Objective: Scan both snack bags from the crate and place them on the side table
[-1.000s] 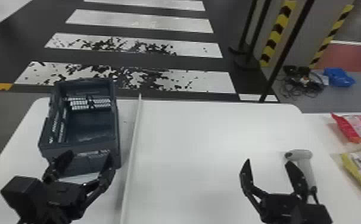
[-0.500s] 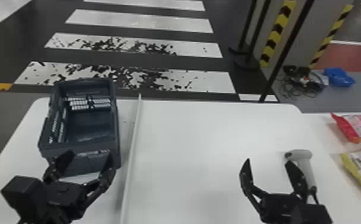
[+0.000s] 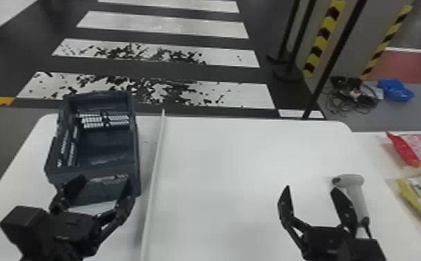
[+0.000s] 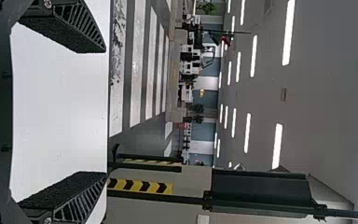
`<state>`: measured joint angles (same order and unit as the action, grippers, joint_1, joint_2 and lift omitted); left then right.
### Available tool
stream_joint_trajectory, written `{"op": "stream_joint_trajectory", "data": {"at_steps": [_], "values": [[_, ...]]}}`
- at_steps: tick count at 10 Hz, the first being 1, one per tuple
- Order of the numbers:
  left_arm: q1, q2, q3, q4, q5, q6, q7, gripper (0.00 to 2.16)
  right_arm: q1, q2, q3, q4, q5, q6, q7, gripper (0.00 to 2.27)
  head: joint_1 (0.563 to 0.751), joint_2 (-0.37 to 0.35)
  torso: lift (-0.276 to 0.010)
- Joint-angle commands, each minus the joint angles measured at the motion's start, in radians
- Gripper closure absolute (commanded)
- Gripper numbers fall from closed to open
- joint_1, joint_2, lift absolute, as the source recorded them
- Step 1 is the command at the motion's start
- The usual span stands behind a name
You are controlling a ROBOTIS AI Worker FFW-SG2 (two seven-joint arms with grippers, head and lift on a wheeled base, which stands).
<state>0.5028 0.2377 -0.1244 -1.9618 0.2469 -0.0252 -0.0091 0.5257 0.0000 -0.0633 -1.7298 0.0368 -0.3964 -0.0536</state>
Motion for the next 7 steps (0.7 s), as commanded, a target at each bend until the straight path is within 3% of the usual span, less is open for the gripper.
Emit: {"op": "stream_joint_trajectory", "data": {"at_steps": [1, 7], "values": [[0.0, 0.0, 0.0, 0.0, 0.0, 0.0, 0.0, 0.09, -0.001, 0.001, 0.0, -0.001, 0.0, 0.0, 0.0, 0.05, 0.695, -0.112, -0.095], [0.002, -0.003, 0.0, 0.0, -0.002, 0.0, 0.001, 0.09, 0.002, 0.001, 0.008, -0.002, 0.0, -0.015, 0.0, 0.05, 0.695, -0.109, -0.095]]}}
